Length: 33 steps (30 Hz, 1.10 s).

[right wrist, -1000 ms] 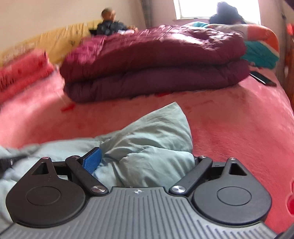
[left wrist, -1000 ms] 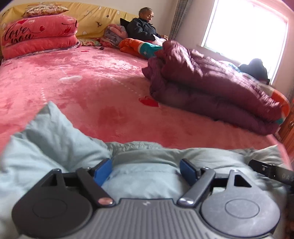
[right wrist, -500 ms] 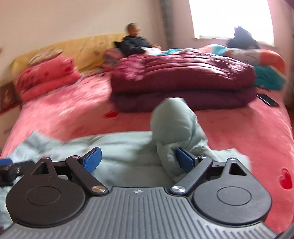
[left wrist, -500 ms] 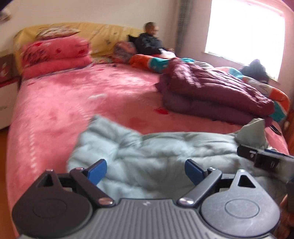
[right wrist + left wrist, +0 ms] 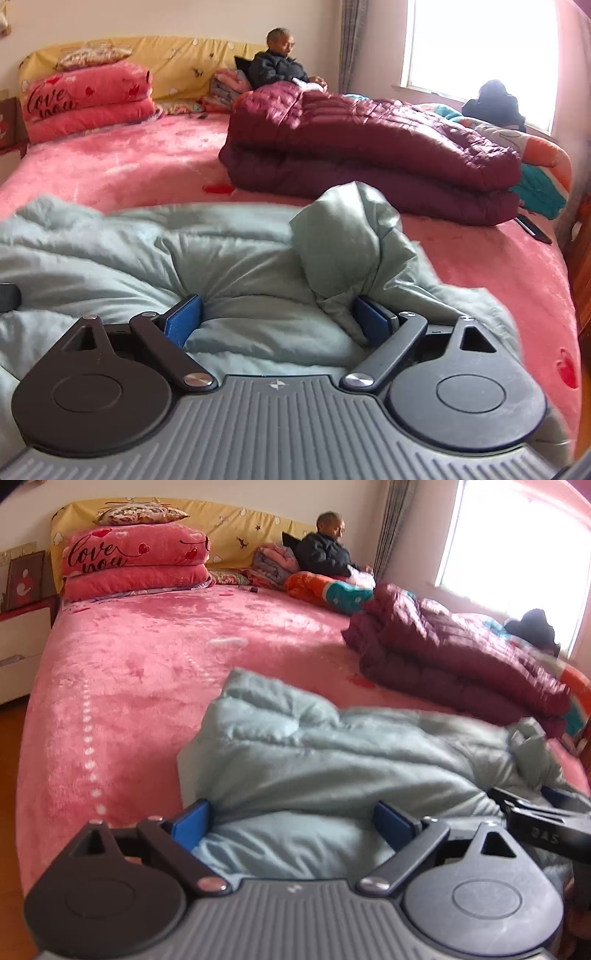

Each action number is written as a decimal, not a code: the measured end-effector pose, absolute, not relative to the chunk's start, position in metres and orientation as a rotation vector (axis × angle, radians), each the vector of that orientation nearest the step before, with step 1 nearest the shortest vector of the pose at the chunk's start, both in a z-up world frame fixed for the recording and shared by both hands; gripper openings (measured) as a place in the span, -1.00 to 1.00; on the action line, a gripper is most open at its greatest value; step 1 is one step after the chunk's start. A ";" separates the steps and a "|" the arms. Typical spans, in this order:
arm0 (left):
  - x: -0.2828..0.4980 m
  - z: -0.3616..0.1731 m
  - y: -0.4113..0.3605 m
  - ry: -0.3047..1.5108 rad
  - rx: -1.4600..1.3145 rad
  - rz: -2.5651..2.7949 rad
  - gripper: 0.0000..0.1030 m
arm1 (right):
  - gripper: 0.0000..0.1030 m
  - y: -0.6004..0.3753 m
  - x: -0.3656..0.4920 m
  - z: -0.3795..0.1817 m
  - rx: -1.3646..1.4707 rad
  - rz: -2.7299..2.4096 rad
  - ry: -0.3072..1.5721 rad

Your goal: Fold large clothes

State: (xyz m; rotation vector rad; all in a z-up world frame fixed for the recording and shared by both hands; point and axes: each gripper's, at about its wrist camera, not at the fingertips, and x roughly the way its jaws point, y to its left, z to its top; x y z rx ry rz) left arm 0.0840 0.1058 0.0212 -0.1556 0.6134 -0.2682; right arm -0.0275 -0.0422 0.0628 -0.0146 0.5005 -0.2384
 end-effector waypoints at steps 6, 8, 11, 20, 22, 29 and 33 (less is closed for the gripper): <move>0.098 0.026 0.122 0.565 -0.376 -0.318 0.83 | 1.00 -0.045 -0.053 0.109 -0.060 -0.323 0.335; 0.104 0.027 0.125 0.560 -0.432 -0.330 0.83 | 1.00 -0.039 -0.058 0.119 -0.069 -0.298 0.305; 0.113 0.027 0.127 0.571 -0.450 -0.336 0.83 | 1.00 -0.031 -0.048 0.121 -0.102 -0.267 0.325; 0.122 0.028 0.131 0.620 -0.351 -0.328 0.84 | 1.00 -0.098 0.004 0.066 0.161 -0.391 0.544; 0.124 0.026 0.131 0.643 -0.339 -0.313 0.85 | 1.00 -0.102 0.005 0.058 0.183 -0.392 0.546; 0.125 0.024 0.132 0.676 -0.316 -0.296 0.85 | 1.00 -0.084 0.011 0.052 0.111 -0.424 0.549; 0.124 0.026 0.130 0.688 -0.288 -0.294 0.85 | 1.00 -0.081 0.012 0.063 0.089 -0.443 0.566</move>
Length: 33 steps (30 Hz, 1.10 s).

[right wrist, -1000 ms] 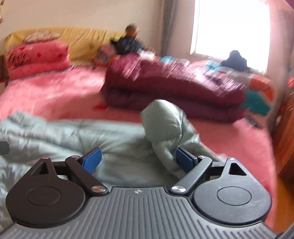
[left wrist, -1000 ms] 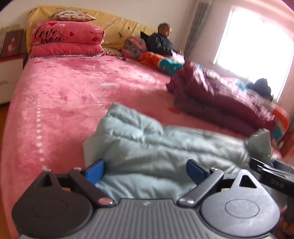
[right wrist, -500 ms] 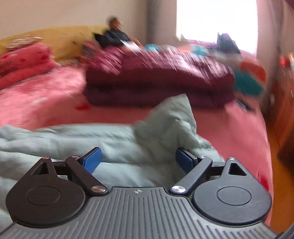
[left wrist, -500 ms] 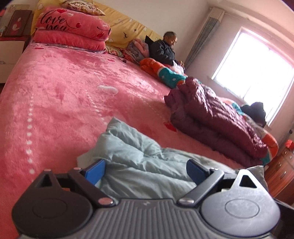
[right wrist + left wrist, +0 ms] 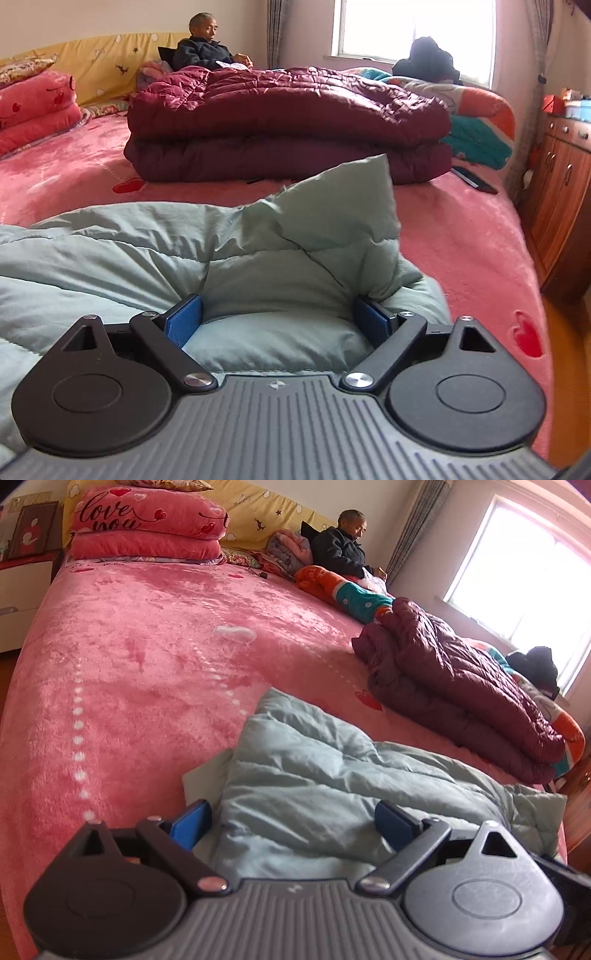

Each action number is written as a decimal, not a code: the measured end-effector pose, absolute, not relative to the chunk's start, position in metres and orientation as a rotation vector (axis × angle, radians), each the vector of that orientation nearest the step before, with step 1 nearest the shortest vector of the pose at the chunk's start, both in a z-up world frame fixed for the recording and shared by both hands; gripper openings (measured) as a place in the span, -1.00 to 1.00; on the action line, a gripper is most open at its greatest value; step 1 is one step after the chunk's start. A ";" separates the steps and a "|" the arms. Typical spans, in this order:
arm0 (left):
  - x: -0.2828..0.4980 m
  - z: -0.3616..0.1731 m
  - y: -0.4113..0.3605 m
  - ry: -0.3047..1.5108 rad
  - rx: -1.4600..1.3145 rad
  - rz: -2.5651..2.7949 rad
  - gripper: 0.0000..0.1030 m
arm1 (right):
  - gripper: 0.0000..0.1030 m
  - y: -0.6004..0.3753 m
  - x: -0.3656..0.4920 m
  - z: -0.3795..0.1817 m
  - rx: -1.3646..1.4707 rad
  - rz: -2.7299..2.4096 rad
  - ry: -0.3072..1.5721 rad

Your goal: Fold large clothes

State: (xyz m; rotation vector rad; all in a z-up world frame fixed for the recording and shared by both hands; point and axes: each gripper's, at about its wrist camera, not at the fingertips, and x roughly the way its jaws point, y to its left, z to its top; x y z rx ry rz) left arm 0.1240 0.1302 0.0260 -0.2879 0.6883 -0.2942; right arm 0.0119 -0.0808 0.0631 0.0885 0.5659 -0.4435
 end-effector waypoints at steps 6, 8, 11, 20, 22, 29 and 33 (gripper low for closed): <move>0.114 0.035 0.123 0.665 -0.210 -0.316 0.85 | 1.00 -0.052 -0.025 0.079 0.029 -0.431 0.500; 0.108 0.037 0.122 0.658 -0.179 -0.318 0.85 | 1.00 -0.049 -0.037 0.083 0.032 -0.411 0.498; 0.101 0.040 0.120 0.651 -0.148 -0.323 0.85 | 1.00 -0.050 -0.048 0.087 0.062 -0.395 0.508; 0.068 0.057 0.125 0.613 -0.085 -0.328 0.85 | 1.00 -0.080 -0.085 0.097 0.316 -0.385 0.502; 0.059 0.061 0.127 0.616 -0.080 -0.323 0.85 | 1.00 -0.082 -0.093 0.100 0.343 -0.397 0.484; 0.017 0.079 0.132 0.602 -0.062 -0.308 0.88 | 1.00 -0.065 -0.110 0.103 0.327 -0.367 0.446; -0.011 0.090 0.136 0.581 -0.030 -0.289 0.90 | 1.00 -0.055 -0.130 0.113 0.302 -0.339 0.427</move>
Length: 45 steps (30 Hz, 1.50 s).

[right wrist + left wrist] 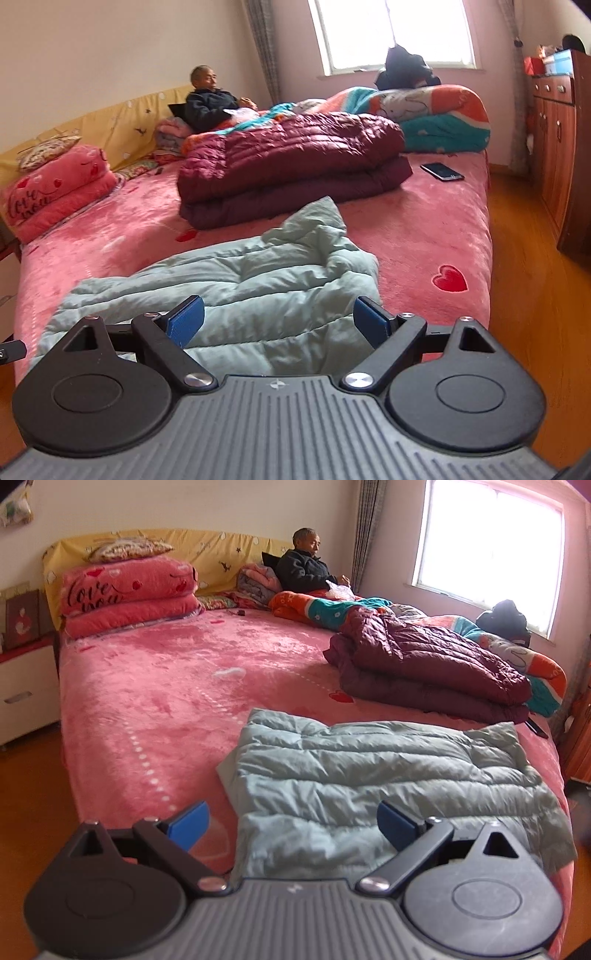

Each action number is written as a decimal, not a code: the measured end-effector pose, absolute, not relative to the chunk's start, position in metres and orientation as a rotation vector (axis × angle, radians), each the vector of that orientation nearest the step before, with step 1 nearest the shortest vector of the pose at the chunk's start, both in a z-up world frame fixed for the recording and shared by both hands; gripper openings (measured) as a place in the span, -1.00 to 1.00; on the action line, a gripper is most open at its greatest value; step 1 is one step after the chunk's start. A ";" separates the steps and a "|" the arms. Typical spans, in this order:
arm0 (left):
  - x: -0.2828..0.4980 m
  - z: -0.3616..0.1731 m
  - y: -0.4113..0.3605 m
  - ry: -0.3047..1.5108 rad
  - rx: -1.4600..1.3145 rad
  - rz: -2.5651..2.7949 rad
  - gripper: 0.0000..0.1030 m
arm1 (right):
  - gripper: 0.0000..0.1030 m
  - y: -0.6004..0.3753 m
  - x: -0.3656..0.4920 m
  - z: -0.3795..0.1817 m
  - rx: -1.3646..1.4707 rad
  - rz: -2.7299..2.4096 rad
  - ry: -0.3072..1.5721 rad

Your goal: Fold large clothes

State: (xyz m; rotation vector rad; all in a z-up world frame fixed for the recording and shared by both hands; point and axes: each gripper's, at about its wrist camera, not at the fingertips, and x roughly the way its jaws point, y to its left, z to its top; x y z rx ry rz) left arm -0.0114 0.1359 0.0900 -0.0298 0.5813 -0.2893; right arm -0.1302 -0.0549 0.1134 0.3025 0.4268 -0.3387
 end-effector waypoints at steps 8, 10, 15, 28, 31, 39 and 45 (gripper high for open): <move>-0.055 0.107 0.141 0.549 -0.002 -0.297 0.92 | 1.00 -0.038 -0.161 0.132 0.290 -0.272 0.374; -0.064 0.111 0.143 0.536 0.006 -0.300 0.92 | 1.00 -0.037 -0.168 0.135 0.291 -0.266 0.364; -0.077 0.120 0.153 0.527 -0.006 -0.311 0.94 | 1.00 -0.040 -0.183 0.139 0.288 -0.242 0.349; -0.017 0.116 0.195 0.648 -0.236 -0.339 0.94 | 1.00 -0.149 -0.190 0.132 0.475 -0.238 0.401; 0.011 0.103 0.196 0.695 -0.282 -0.354 0.94 | 1.00 -0.179 -0.181 0.117 0.511 -0.230 0.434; 0.085 0.058 0.191 0.823 -0.444 -0.400 0.94 | 1.00 -0.235 -0.138 0.070 0.714 -0.121 0.517; 0.126 0.033 0.197 0.888 -0.594 -0.473 0.93 | 1.00 -0.264 -0.085 0.038 0.885 0.015 0.545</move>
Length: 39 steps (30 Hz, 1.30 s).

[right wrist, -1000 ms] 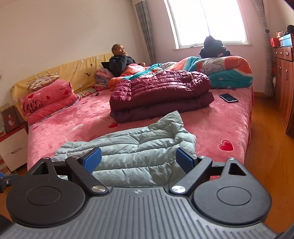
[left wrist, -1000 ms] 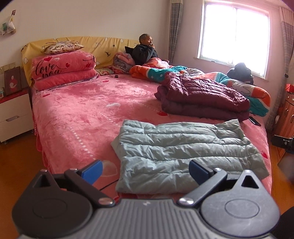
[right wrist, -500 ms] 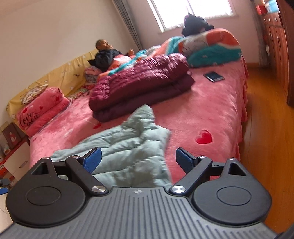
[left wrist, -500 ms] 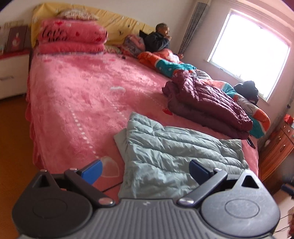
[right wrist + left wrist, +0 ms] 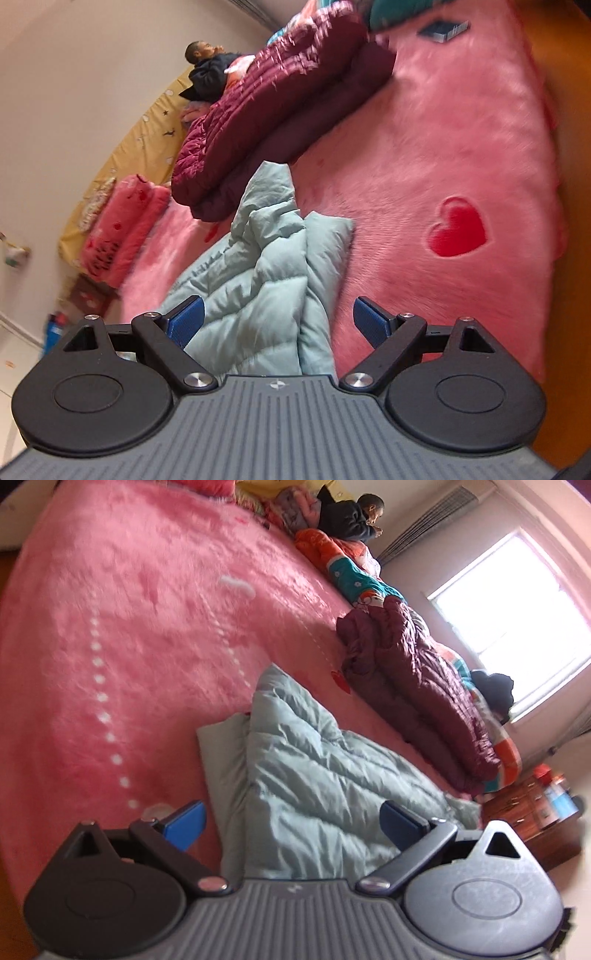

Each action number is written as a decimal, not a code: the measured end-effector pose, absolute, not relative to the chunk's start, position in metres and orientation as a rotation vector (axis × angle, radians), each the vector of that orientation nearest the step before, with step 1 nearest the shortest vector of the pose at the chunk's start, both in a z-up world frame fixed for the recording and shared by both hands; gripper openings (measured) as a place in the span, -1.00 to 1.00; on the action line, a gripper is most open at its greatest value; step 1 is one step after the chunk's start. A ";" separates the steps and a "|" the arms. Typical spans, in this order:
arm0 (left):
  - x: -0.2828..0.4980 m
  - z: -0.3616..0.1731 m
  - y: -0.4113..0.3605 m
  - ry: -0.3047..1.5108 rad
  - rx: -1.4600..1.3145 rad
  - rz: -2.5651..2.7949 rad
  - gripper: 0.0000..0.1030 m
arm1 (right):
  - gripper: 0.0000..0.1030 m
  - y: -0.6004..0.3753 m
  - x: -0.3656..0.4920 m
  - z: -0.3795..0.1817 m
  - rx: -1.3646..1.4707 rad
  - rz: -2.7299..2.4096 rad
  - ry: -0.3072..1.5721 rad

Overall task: Fold large clothes
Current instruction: 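Grasp the folded jacket with both grippers and lift it off the bed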

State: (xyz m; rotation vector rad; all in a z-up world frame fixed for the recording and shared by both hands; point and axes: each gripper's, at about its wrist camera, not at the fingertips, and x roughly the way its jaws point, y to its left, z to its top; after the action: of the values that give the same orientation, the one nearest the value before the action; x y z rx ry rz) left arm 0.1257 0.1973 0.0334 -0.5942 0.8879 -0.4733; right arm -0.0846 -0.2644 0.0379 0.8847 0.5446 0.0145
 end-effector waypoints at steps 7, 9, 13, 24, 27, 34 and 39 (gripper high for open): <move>0.156 0.007 0.193 0.970 -0.667 -0.533 0.93 | 1.00 -0.272 -0.037 0.012 0.940 0.088 0.602; 0.165 0.000 0.190 0.994 -0.674 -0.547 0.93 | 1.00 -0.268 -0.026 0.011 0.936 0.150 0.592; 0.182 -0.007 0.180 1.030 -0.675 -0.598 0.94 | 1.00 -0.259 -0.002 0.011 0.926 0.253 0.622; 0.212 -0.014 0.136 1.179 -0.590 -0.819 0.50 | 0.82 -0.253 0.041 0.008 1.028 0.300 0.697; 0.215 -0.013 0.129 1.234 -0.613 -0.815 0.03 | 0.34 -0.240 0.041 0.023 0.961 0.197 0.779; 0.215 0.011 0.110 1.265 -0.624 -0.809 -0.50 | -0.28 -0.199 0.042 0.083 0.715 0.019 0.840; 0.218 0.050 0.092 1.261 -0.666 -0.831 -0.54 | -0.43 -0.183 0.038 0.132 0.597 -0.041 0.798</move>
State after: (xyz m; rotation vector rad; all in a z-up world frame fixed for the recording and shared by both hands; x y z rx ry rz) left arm 0.2178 0.0915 0.0495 -0.6659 1.2615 -0.8312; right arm 0.0379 -0.1831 0.1323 0.5970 0.7980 -0.0409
